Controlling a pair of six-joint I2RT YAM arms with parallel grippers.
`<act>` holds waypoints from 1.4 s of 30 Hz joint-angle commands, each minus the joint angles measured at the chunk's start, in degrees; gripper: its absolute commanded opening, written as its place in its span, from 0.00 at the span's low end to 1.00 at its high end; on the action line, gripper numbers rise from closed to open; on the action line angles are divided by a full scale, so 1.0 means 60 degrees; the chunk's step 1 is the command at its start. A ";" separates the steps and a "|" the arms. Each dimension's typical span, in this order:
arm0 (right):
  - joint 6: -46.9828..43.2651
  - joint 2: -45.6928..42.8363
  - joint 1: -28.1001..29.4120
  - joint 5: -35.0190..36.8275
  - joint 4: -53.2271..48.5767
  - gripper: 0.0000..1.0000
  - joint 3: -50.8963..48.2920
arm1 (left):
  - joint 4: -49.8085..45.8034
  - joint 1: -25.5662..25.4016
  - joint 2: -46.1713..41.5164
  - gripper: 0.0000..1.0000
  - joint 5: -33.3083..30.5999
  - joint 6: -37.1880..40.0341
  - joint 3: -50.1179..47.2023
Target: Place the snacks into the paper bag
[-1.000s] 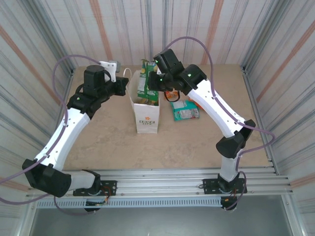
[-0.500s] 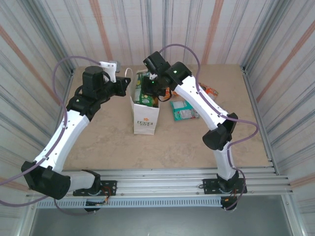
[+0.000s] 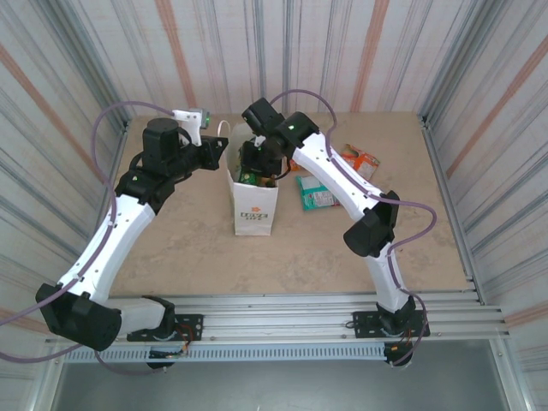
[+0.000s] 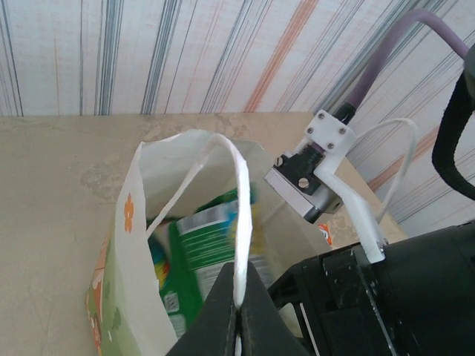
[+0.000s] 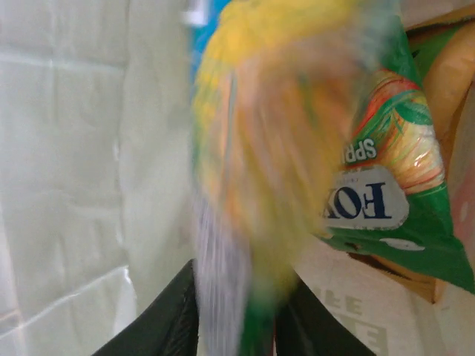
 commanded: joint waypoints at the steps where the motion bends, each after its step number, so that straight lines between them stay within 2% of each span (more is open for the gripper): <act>1: 0.0104 -0.0148 -0.0017 -0.0003 0.0318 0.37 0.0442 | 0.0276 0.0080 -0.0429 0.07 -0.0023 -0.0093 0.0044; 12: -0.0426 -0.1764 0.0100 0.0208 0.0401 0.42 0.0428 | -0.0692 0.0080 -0.0866 0.42 -0.0799 0.0413 0.0143; 16: -0.0750 -0.2343 0.0103 0.0579 -0.0293 0.44 0.0241 | -0.0899 0.0080 -0.1199 0.51 -0.0630 0.0723 -0.0029; 20: -0.0875 -0.3151 0.0072 0.0733 -0.0369 0.44 -0.0833 | -0.0893 0.0079 -0.1668 0.58 -0.0209 0.0846 -0.0485; 26: -0.0697 -0.4658 -0.0070 0.0730 0.0391 0.45 -0.3239 | -0.1057 0.0078 -0.2430 0.61 0.0562 0.1009 -0.1350; 31: -0.0263 -0.5961 -0.0610 0.0636 0.1165 0.45 -0.5866 | -0.1200 0.0072 -0.3119 0.61 0.0410 0.0915 -0.2172; 35: 0.0035 -0.6885 -0.1398 0.0251 0.2019 0.44 -0.7914 | -0.1123 0.0080 -0.3609 0.60 0.0241 0.0635 -0.2990; 39: 0.0046 -0.7523 -0.2206 0.0133 0.2658 0.44 -0.9376 | -0.0492 0.0080 -0.3936 0.60 0.1040 0.0872 -0.3841; 42: 0.0110 -0.7773 -0.2961 -0.0696 0.3476 0.45 -1.0784 | -0.0104 0.0080 -0.4046 0.60 0.1387 0.1046 -0.4301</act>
